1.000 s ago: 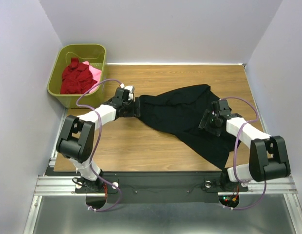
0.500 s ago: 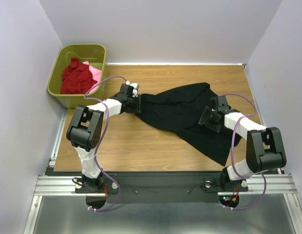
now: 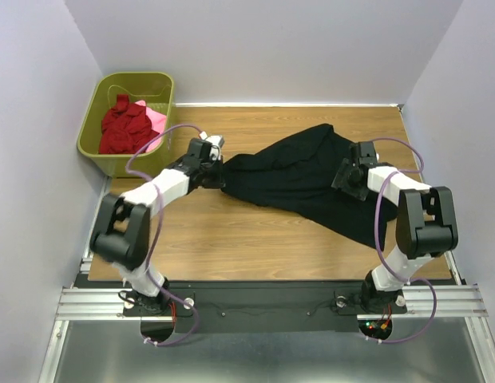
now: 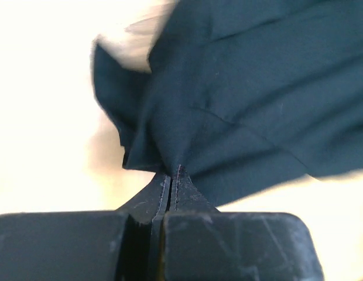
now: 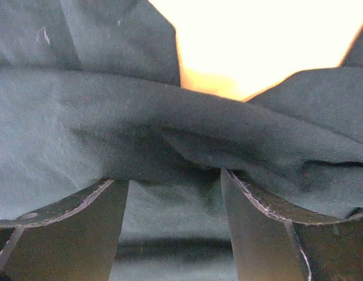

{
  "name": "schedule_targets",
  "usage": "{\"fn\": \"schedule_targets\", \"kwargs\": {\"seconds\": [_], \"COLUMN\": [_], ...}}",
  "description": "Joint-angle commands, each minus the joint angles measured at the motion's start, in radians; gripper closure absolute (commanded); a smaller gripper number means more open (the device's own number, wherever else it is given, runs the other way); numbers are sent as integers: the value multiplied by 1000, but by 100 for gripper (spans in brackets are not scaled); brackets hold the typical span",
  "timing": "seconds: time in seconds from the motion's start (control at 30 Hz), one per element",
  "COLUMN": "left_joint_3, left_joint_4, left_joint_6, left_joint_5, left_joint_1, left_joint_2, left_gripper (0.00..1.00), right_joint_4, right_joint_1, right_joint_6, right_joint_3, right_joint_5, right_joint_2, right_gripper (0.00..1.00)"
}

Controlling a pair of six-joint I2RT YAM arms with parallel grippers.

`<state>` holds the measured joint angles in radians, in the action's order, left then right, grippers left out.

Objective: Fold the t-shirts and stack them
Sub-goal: Flatten the tshirt out

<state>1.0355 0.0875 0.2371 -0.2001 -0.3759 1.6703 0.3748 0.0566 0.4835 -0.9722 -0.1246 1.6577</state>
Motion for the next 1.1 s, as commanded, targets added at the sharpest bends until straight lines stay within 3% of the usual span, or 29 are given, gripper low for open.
{"fn": "schedule_targets", "kwargs": {"seconds": [0.0, 0.13, 0.3, 0.43, 0.53, 0.7, 0.9, 1.07], "left_joint_3": [-63, -179, -369, -359, -307, -243, -37, 92], "left_joint_4": [93, 197, 303, 317, 287, 167, 133, 143], "left_joint_6": [22, 102, 232, 280, 251, 212, 159, 142], "left_joint_5": [42, 53, -44, -10, 30, 28, 42, 11], "left_joint_1": [-3, -4, -17, -18, -18, -18, -18, -31], "left_joint_2": [-303, -509, -754, -859, -787, -529, -267, -124], "left_gripper": [100, 100, 100, 100, 100, 100, 100, 85], "right_joint_4": [-34, -34, -34, -34, -33, -30, -31, -31], "right_joint_1": [-12, -12, -12, -12, -12, -11, -12, -15], "right_joint_6": [-25, -22, -16, -39, -42, -34, -20, -17], "right_joint_3": [-103, -109, -13, 30, 49, 78, 93, 55], "right_joint_5": [-70, 18, 103, 184, 206, 207, 148, 71], "right_joint_2": [48, 56, 7, -51, -73, -104, -76, -21], "right_gripper": [30, 30, 29, 28, 27, 27, 28, 29]}}
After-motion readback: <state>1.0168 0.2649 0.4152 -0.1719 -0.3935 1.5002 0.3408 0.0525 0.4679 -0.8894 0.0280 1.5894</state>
